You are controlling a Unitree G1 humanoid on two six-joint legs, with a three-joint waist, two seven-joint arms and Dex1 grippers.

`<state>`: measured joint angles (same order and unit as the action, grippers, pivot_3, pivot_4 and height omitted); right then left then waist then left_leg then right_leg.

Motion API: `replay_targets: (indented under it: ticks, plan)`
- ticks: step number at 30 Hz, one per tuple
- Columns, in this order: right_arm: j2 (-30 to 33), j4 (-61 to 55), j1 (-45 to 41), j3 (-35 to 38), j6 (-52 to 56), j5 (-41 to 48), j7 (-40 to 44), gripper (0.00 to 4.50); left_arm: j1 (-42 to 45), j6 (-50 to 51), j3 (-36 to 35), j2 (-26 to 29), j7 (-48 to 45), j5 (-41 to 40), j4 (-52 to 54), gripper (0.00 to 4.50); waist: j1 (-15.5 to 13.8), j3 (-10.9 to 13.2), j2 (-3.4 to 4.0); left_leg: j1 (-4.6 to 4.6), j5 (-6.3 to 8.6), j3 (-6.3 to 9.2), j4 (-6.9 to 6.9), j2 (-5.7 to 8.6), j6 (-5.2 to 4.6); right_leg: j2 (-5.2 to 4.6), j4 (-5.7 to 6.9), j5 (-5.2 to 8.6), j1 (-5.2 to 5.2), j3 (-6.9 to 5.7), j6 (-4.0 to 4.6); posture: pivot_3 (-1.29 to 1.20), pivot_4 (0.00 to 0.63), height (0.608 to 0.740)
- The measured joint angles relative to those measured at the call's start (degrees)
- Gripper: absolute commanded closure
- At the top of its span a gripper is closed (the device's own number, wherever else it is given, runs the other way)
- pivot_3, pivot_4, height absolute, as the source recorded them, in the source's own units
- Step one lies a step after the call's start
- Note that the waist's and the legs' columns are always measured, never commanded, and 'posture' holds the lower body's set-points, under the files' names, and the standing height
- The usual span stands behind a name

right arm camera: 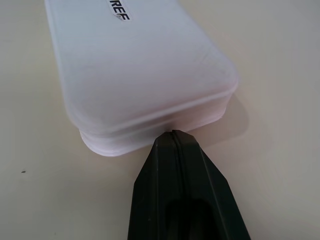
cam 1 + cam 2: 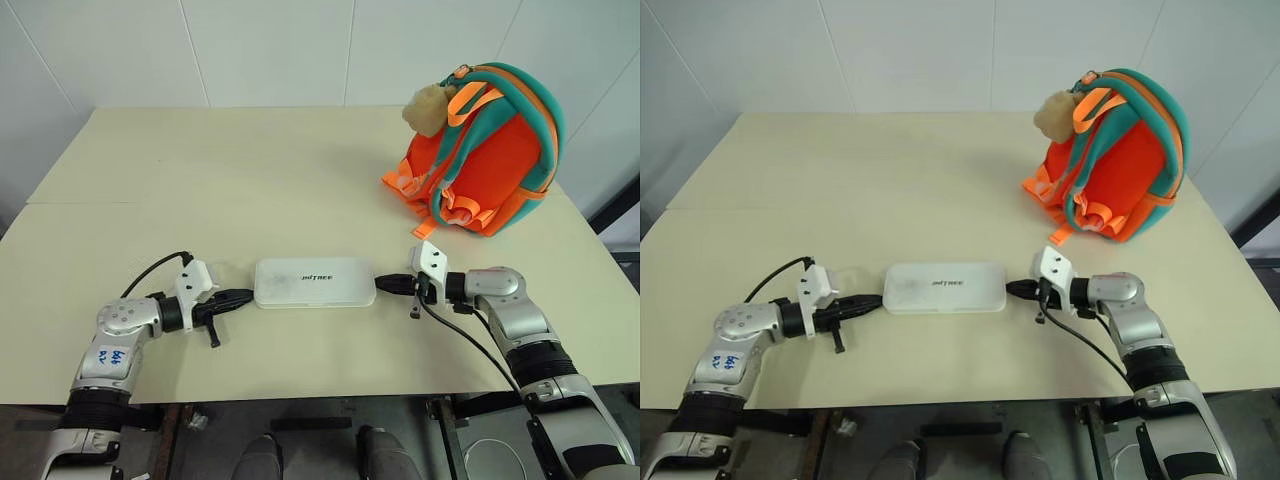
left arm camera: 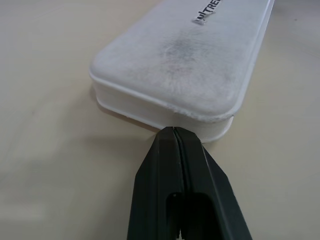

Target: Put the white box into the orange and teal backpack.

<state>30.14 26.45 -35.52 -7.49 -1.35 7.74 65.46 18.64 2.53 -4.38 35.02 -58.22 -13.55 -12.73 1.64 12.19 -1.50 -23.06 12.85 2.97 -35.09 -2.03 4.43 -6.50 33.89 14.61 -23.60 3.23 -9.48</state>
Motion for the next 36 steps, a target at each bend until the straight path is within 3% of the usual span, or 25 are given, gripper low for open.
replay_targets:
  ticks: [2,6,16,17,22,25,31,36]
  plan:
    - [0.04,0.05,0.00,0.04,0.08,0.01,0.09,4.50,-0.48,1.22,-0.14,0.03,0.34,-0.12,1.18,4.47,0.02,0.00,0.00,0.00,0.00,0.00,0.00,0.00,0.00,0.00,0.00,0.00,0.00,0.00,0.00,0.00,0.150,0.740]
    - [0.77,0.09,-0.05,0.06,0.30,0.06,0.77,3.59,-1.69,4.41,-0.42,0.63,1.17,-0.79,3.62,3.60,0.04,0.00,0.00,0.00,0.00,0.00,0.01,0.00,0.00,0.00,0.00,0.00,0.00,0.00,0.00,0.00,0.150,0.740]
    - [4.52,1.14,-3.24,4.06,10.14,4.28,3.29,0.04,-5.80,24.53,-6.63,6.65,0.73,-10.21,7.37,0.35,0.51,0.01,0.02,0.02,0.00,0.00,0.02,-0.01,0.00,0.00,0.01,0.04,-0.03,0.00,0.08,0.00,0.150,0.740]
    - [4.97,0.37,-3.23,4.04,12.21,5.02,4.28,0.00,-5.44,26.67,-7.15,6.88,0.49,-11.47,7.12,0.04,0.49,0.02,0.02,0.02,0.00,0.00,0.02,-0.01,0.00,-0.01,0.01,0.05,-0.03,0.00,0.08,0.00,0.150,0.740]
    - [5.91,-7.02,-3.21,3.53,22.65,8.30,7.72,0.00,1.14,42.10,-7.62,9.17,1.07,-16.05,3.36,0.01,0.42,0.01,0.03,0.05,0.00,0.04,0.00,0.00,-0.01,0.00,0.08,0.04,-0.01,-0.02,0.07,0.00,0.150,0.740]
    - [5.97,-8.84,-3.06,2.72,26.37,8.51,7.60,0.00,6.61,47.59,-8.12,7.37,2.38,-17.91,-1.64,0.01,0.31,0.02,0.02,0.03,-0.01,0.05,-0.02,0.00,-0.01,0.01,0.07,0.03,-0.02,-0.04,0.06,0.00,0.150,0.740]
    - [5.28,-9.32,-3.13,0.85,28.58,7.92,6.93,0.00,16.20,59.91,-6.86,5.82,6.08,-19.34,-8.87,0.01,0.12,0.01,0.02,-0.01,-0.01,0.06,0.01,0.00,0.00,0.01,0.06,0.03,-0.02,-0.04,0.02,0.00,0.150,0.740]
    - [4.86,-9.24,-3.63,-1.04,28.75,6.97,6.95,0.00,19.36,68.26,-6.95,3.49,7.22,-21.44,-10.26,0.01,0.05,0.01,0.03,0.00,-0.02,0.06,-0.01,0.02,0.01,0.01,0.06,0.02,0.00,-0.03,-0.02,0.00,0.150,0.740]
